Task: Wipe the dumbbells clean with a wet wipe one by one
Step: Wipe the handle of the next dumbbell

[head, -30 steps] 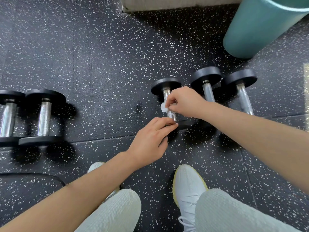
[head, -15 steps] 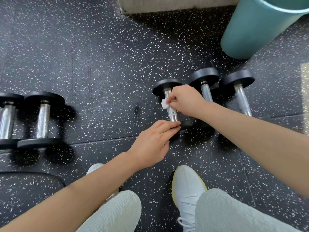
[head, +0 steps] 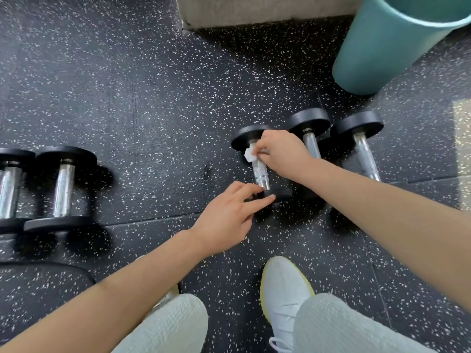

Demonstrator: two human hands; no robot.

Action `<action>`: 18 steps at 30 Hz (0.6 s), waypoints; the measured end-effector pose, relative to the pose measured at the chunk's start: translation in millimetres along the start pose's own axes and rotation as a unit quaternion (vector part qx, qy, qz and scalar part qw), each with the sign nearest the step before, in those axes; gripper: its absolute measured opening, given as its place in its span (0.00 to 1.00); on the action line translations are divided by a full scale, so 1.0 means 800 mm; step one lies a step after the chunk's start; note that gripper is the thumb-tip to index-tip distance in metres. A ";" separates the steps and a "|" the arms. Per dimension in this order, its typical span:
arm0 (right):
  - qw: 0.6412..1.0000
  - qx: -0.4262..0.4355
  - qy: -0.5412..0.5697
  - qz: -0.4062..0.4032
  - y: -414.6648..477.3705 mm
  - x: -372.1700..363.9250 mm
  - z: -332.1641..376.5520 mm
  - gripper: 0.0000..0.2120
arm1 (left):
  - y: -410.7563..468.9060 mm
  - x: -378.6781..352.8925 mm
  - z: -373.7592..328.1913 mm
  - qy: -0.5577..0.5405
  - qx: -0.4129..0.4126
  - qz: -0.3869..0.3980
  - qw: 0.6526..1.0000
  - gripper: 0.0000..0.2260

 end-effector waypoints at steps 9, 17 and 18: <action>0.992 0.046 0.010 0.117 -0.042 -0.016 0.011 0.09 | 0.004 -0.006 0.008 -0.013 0.014 -0.017 1.000 0.26; 0.999 -0.003 -0.026 -0.044 -0.002 0.004 -0.006 0.12 | 0.015 -0.020 -0.013 0.023 -0.010 -0.008 1.000 0.32; 0.999 -0.002 -0.020 -0.050 -0.010 0.006 -0.006 0.12 | 0.015 -0.020 -0.012 0.025 -0.002 -0.008 1.000 0.31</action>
Point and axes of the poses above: each hand's wrist, its own y-axis towards the middle knuckle, its own x-axis out of the back of the hand, z = x × y, the point moved 8 cm from there along y, towards the middle knuckle, and after that the axes turned 11 degrees about -z, right-handed, at the moved point
